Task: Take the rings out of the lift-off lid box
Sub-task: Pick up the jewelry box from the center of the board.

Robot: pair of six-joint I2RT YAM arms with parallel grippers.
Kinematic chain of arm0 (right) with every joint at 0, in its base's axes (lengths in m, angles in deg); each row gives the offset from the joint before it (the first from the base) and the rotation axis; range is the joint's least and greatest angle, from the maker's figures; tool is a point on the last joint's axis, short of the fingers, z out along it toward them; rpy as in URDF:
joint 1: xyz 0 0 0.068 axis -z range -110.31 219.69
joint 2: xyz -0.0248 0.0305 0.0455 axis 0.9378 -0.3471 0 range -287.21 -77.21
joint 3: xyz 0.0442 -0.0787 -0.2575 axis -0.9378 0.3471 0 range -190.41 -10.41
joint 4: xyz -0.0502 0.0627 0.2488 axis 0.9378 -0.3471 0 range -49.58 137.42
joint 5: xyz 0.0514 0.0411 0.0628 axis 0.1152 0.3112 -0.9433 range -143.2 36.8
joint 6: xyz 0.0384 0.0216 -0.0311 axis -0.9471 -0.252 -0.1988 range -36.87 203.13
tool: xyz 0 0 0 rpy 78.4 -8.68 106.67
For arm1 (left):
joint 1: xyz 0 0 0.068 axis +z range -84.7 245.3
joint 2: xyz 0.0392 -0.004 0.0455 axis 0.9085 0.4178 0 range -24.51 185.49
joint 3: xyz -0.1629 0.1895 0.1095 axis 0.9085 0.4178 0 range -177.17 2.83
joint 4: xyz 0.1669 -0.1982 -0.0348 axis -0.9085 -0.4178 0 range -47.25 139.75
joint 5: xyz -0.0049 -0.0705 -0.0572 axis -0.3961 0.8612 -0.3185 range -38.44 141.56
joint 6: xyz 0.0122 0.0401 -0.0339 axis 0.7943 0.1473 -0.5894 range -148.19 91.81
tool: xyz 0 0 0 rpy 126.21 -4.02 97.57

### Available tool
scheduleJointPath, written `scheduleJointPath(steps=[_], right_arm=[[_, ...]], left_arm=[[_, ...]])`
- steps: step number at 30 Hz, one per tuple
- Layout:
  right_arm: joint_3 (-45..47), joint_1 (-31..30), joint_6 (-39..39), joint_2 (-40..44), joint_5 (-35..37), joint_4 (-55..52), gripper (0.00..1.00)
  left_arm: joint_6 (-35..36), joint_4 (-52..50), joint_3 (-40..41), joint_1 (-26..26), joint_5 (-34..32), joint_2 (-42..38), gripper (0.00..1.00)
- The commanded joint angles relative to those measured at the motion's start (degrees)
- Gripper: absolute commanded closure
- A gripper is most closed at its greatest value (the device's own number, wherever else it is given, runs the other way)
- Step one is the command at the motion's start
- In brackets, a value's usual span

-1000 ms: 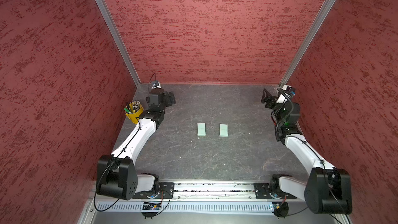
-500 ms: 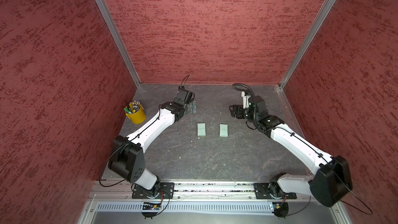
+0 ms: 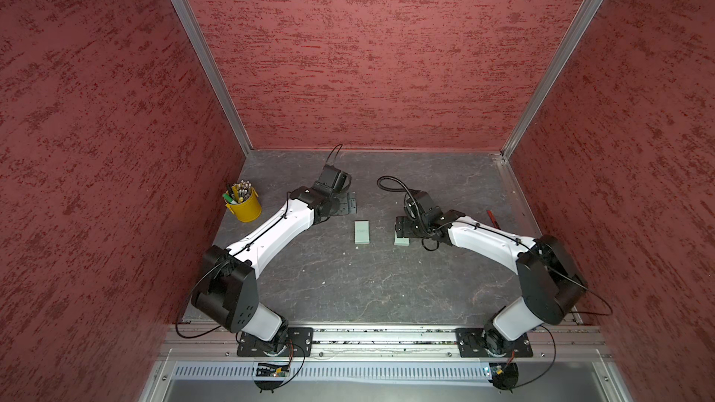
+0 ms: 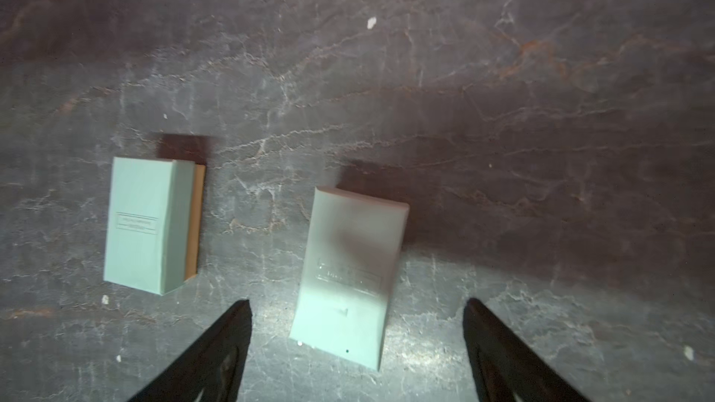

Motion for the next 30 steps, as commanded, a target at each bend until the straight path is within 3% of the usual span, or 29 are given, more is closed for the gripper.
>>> scheduleJointPath(steps=[1, 12, 30], right_arm=[[-3.35, -0.13, -0.41, -2.86, 1.08, 0.63, 0.14], [-7.98, -0.13, 0.66, -9.5, 1.17, -0.27, 0.16], [-10.59, -0.13, 1.34, -13.81, 3.3, -1.52, 0.28]], left_arm=[[-0.89, -0.02, 1.09, -0.11, 1.79, -2.48, 0.0], [-0.55, 0.96, 4.1, 0.09, 2.43, -5.16, 0.0], [0.7, 1.39, 6.39, 1.41, 3.48, -7.88, 0.0]])
